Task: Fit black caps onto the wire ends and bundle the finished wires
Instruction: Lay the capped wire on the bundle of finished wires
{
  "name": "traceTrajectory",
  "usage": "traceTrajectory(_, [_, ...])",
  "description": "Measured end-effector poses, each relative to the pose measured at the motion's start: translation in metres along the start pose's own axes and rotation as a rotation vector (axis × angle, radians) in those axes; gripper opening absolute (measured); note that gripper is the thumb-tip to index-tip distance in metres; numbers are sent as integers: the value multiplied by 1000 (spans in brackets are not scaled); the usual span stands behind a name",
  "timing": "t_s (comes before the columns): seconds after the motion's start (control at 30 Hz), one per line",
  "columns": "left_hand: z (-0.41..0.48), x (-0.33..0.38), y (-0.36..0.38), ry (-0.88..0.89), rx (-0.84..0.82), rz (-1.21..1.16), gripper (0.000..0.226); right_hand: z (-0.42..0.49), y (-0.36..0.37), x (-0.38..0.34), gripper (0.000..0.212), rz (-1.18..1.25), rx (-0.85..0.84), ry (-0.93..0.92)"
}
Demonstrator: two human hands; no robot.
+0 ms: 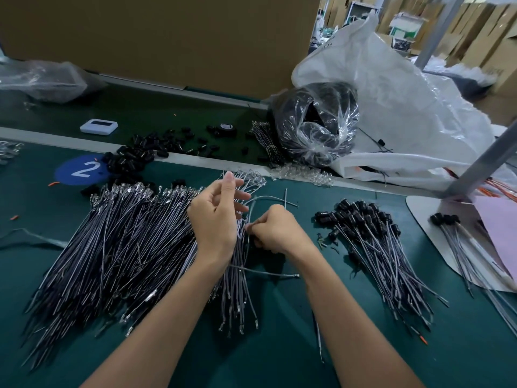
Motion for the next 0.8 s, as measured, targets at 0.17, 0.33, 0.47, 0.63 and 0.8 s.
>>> traceTrajectory(0.17, [1,-2,-1,-28,-9,11,33,-11,-10,12,22,354,-8,3])
traceTrajectory(0.33, [1,-9,3,-31,-89,120,28,-32,-43,5,6,856,317,-297])
traceTrajectory(0.47, [-1,-12,7,6,-159,230,24,-46,-75,13,5,1086,546,-484])
traceTrajectory(0.63, [-2,-1,9,82,-175,297,20,-43,-71,37,15,837,463,-424])
traceTrajectory(0.8, [18,36,-8,129,-336,843,22,-43,-59,41,9,460,665,-483])
Point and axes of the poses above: each hand's wrist, its own z-axis towards the middle knuckle, its own y-axis out of the palm, x = y × z, the point moved 4 cm from there along z, towards the middle knuckle, and after that the axes turned 1 degree about -z, right-handed, at the moved point
